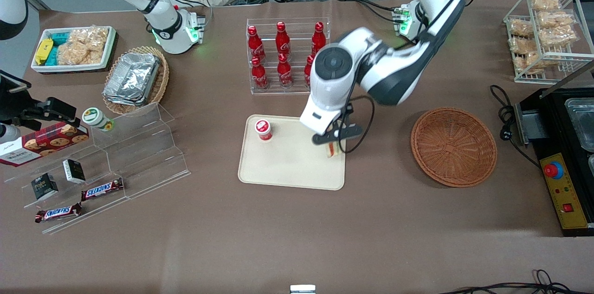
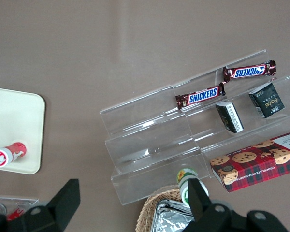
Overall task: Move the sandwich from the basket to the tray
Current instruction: 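Carry the held sandwich over to the cream tray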
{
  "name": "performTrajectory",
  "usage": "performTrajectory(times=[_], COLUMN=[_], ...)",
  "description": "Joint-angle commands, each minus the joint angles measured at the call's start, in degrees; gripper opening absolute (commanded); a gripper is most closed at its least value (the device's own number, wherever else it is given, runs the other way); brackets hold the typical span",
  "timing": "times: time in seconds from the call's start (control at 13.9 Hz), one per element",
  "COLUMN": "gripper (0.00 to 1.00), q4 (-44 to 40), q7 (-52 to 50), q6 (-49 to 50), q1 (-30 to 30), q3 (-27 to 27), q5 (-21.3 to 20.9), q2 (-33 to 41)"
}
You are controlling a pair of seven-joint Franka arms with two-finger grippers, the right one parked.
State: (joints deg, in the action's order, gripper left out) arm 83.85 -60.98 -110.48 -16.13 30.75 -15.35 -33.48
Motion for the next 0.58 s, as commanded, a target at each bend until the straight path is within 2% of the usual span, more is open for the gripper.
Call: performTrajectory(times=[0.0,0.22,0.43,0.51], gripper=[0.22,0.22,0.22,0.29], q4=[-2.4,-2.5,-2.6,-2.6], q7=[-2.6,-5.5,-8.4,-8.5], q6=[-3.7,-9.6,-11.1,-11.1], q1=[-0.4,-0.4,-0.4,-0.4], q3=[0.1,0.0,0.0,0.0], q5=[-3.6,-7.7,-11.8,-11.9], q2=[-6.1,-11.9,-14.9,-14.9])
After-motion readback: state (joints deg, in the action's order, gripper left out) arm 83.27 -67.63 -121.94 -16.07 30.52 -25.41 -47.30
